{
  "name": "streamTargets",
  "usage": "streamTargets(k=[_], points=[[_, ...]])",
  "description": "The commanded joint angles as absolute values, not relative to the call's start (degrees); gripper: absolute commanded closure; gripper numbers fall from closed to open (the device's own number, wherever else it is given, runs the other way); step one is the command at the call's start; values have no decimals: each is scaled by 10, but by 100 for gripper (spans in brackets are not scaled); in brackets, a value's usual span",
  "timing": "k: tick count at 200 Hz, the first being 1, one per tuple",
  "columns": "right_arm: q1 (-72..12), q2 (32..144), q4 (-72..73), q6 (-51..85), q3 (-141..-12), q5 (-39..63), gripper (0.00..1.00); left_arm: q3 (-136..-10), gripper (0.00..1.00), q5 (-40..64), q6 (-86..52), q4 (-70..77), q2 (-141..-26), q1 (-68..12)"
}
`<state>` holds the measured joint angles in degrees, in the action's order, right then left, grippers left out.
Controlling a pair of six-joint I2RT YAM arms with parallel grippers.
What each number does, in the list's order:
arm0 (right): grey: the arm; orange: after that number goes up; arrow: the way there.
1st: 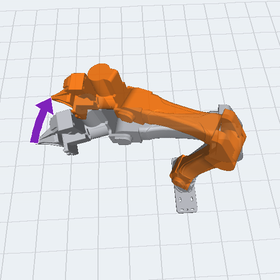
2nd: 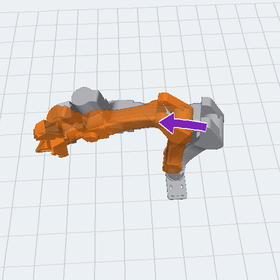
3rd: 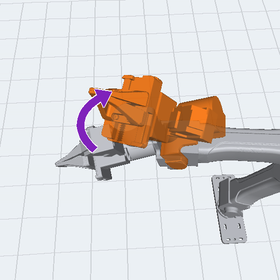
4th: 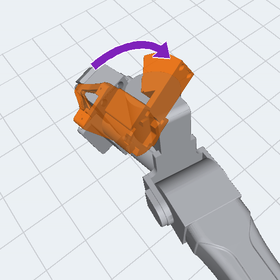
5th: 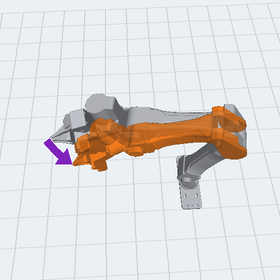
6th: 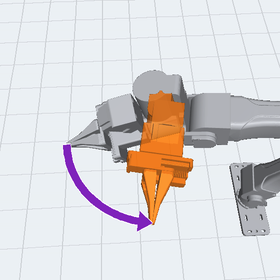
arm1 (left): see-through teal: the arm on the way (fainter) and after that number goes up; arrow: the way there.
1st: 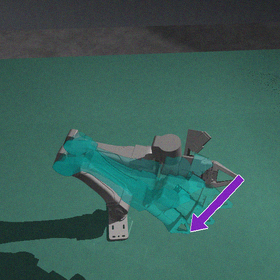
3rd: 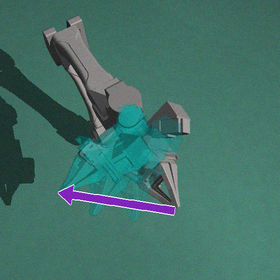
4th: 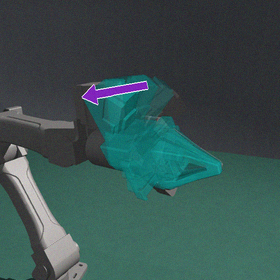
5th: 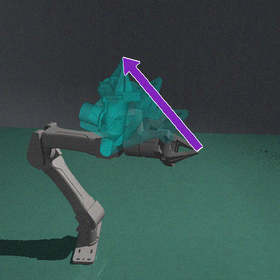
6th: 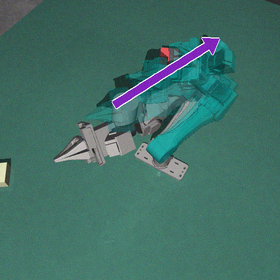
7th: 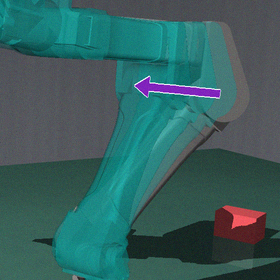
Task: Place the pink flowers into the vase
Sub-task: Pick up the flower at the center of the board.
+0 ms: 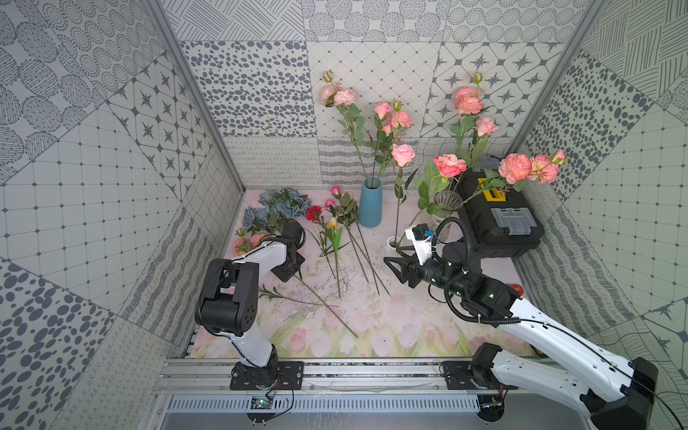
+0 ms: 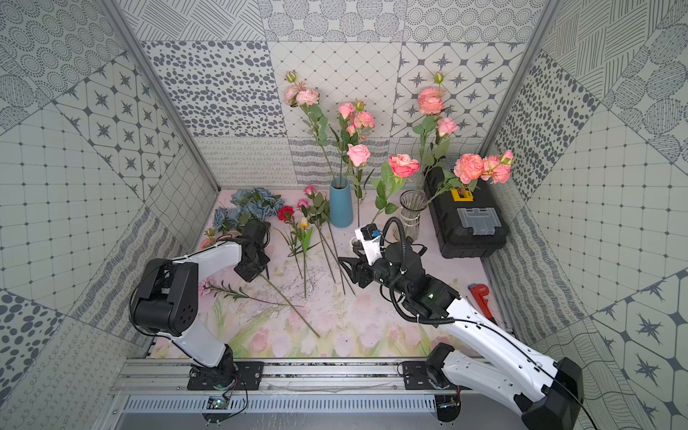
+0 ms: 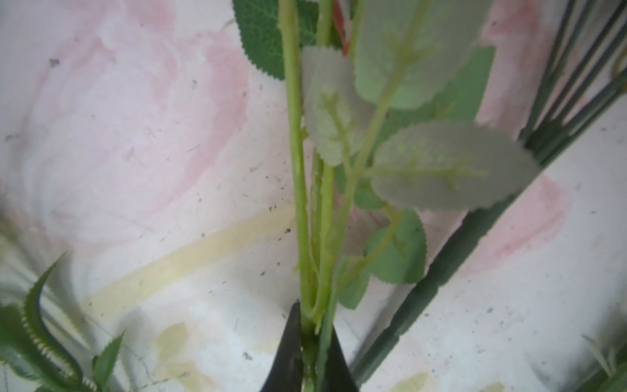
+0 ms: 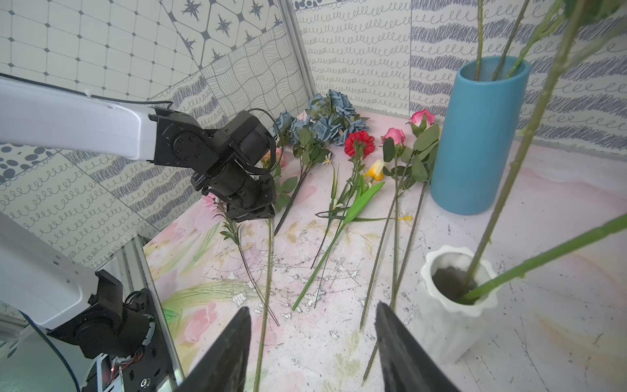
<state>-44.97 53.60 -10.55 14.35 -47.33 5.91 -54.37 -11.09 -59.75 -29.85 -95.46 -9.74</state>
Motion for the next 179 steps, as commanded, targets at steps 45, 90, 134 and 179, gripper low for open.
streamTargets(k=[45, 90, 134, 179], points=[[-451, 533, -120, 137, -501, 29, 41, -539, 100, -191, -616, -373, -852, -98], [-453, 525, -143, 141, -510, 6, 41, -569, 100, -225, -598, -415, -790, -108], [-458, 522, -204, 135, -542, -1, 42, -632, 100, -283, -559, -465, -747, -147], [-459, 501, -236, 144, -555, -18, 42, -697, 100, -273, -466, -461, -737, -179]])
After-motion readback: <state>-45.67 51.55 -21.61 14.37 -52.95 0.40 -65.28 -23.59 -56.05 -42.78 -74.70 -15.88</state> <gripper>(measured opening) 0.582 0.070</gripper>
